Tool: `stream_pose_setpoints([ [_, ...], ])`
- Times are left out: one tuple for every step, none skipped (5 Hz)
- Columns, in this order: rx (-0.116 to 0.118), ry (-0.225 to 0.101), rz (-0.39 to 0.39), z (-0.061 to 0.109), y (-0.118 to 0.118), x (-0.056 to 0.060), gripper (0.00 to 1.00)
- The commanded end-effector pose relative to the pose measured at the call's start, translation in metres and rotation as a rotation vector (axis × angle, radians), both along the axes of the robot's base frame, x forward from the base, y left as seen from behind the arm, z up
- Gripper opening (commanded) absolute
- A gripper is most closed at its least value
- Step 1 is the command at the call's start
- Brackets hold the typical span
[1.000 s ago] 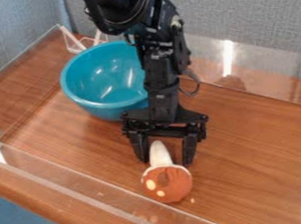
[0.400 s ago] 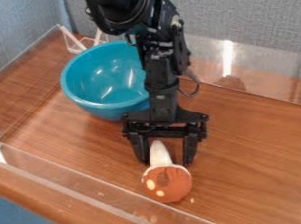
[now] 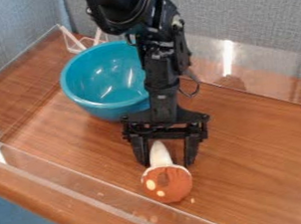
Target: Put the mushroom in the blue bowl
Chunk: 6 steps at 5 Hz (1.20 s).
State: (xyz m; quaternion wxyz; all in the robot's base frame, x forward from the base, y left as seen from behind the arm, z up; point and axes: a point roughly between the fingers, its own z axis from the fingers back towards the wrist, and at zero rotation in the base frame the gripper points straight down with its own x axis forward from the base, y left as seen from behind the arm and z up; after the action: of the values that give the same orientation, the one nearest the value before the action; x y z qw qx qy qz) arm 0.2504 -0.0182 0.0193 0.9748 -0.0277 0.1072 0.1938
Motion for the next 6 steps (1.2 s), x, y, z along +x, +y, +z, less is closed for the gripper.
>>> stream_pose_setpoints([
  [0.004, 0.017, 0.021, -0.0006, 0.0016, -0.0028, 1.0],
  [0.007, 0.028, 0.037, -0.0003, 0.0016, -0.0039, 1.0],
  [0.01, 0.038, 0.054, -0.0006, 0.0017, -0.005, 1.0],
  [0.012, 0.04, 0.061, -0.0006, 0.0022, -0.0065, 1.0],
  [0.013, 0.043, 0.068, -0.0005, 0.0026, -0.0079, 1.0],
  [0.015, 0.045, 0.075, -0.0001, 0.0031, -0.0094, 1.0],
])
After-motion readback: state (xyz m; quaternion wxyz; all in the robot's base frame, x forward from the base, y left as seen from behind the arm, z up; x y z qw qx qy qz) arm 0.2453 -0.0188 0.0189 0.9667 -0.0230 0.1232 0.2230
